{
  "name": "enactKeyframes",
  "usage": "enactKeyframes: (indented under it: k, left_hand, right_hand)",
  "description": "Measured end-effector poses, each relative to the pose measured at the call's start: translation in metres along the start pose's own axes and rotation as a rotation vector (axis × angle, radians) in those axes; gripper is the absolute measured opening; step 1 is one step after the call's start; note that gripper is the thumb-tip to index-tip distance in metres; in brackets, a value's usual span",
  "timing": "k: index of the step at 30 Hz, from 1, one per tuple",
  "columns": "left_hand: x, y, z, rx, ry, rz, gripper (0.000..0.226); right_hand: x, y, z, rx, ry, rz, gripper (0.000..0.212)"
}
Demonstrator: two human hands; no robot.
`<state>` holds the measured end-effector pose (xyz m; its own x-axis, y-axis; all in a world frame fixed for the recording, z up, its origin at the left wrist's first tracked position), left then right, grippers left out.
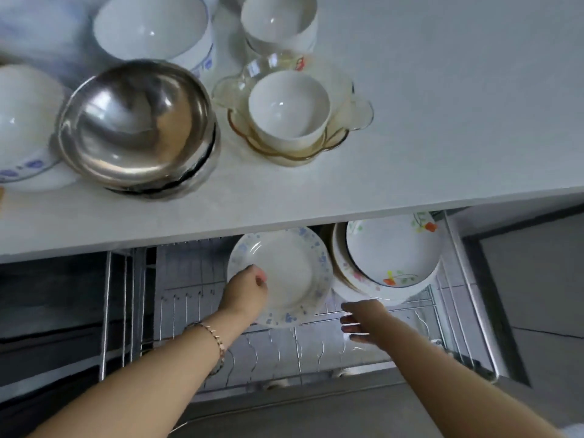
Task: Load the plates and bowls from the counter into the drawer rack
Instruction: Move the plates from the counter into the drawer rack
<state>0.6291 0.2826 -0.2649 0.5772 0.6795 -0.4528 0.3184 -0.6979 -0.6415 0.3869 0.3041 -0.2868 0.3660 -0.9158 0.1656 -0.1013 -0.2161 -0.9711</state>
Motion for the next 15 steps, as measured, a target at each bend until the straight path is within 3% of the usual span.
enactKeyframes:
  k: [2, 6, 10, 15]
  left_hand:
    - [-0.045, -0.028, 0.006, 0.107, -0.023, 0.084, 0.020]
    - [-0.145, -0.083, 0.033, 0.308, 0.164, 0.253, 0.021]
    - [-0.242, -0.132, 0.068, 0.367, 0.261, 0.353, 0.020]
    - [-0.366, -0.188, 0.129, 0.362, 0.311, 0.476, 0.025]
  right_hand:
    - [0.007, -0.036, -0.028, -0.013, -0.112, -0.067, 0.016]
    - [0.019, -0.103, -0.103, -0.078, -0.303, -0.256, 0.009]
    - [0.018, -0.160, -0.207, -0.265, -0.364, -0.428, 0.031]
    - [-0.001, -0.210, -0.347, -0.431, -0.444, -0.518, 0.037]
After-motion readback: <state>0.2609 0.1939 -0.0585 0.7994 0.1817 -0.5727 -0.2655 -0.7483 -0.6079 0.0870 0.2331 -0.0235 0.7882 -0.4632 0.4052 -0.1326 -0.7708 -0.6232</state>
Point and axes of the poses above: each hand's wrist, its own y-axis towards the middle knuckle, its own z-axis out of the palm, x = y × z, the point moved 7 cm from there along y, towards the middle knuckle, and after that the axes turned 1 degree about -x, right-handed, at the moved point
